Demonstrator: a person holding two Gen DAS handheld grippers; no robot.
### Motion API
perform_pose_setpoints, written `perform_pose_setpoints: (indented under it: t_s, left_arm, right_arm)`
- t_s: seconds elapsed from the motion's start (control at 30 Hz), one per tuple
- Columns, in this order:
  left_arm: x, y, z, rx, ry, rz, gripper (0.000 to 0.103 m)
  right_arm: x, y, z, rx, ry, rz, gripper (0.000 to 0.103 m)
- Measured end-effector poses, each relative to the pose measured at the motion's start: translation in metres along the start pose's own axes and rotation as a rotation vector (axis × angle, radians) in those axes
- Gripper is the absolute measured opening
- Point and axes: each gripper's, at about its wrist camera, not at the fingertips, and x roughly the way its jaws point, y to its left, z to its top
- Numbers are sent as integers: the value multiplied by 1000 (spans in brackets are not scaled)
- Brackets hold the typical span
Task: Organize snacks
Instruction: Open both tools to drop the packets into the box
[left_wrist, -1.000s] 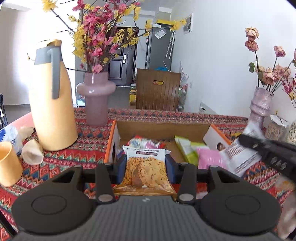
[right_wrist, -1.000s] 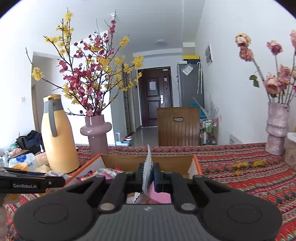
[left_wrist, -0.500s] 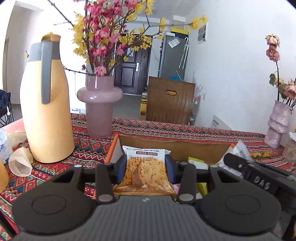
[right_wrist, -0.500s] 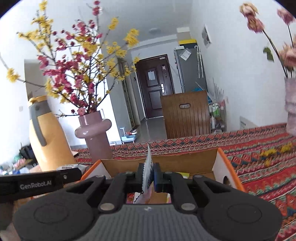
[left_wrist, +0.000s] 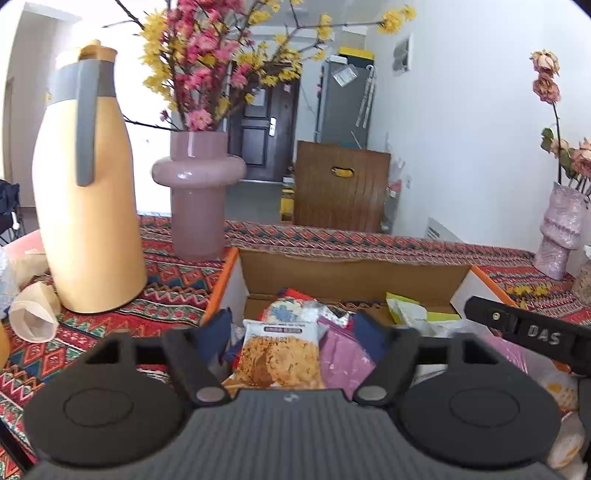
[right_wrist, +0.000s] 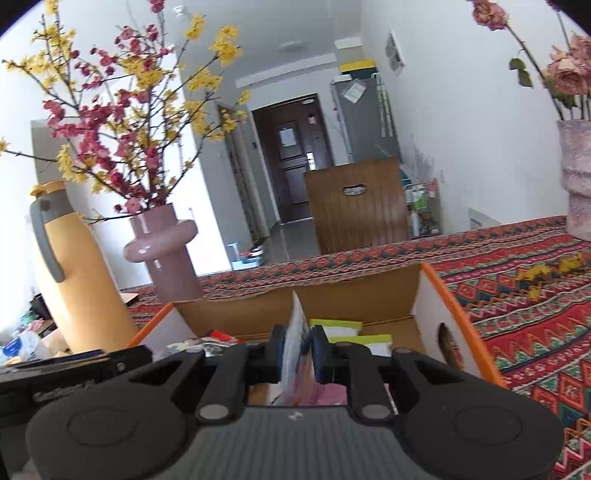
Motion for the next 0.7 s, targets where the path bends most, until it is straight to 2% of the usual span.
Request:
perform_pose_setpoints:
  t_s: [0.03,0.07,0.1,0.13,0.17,0.3,0.6,0.7]
  left_arm:
    - [-2,-1,0,0,-12,10,96]
    - [-4,0,1,0,-19,18,103]
    - [-6,-1,1,-1,-25,28,103]
    - [-7,-1,1,0,-31,35,103]
    - [-8,-1,1,3,-32,35,103]
    - [-12,-1,0,1,-28,45,103]
    - [-20,-4,7,13,-34,56,103]
    - [-31,-6,12,8,-33,93,103]
  right_arm:
    - [-2,-4,1,12,2,-9,37]
    - [-4,-7,2,25,-3,-24,60]
    - [-6,-10,3,35,-12,-42,72]
    - [-9,-11,4,43,-25,-63,91]
    - [-12,-12,5,46,-37,-76,99]
    - [-22,-11,7,31,-50,-113,103]
    - [-27,-4,12,1,-36,-126,103]
    - [-39,-1,20,-17,-64,-135,103]
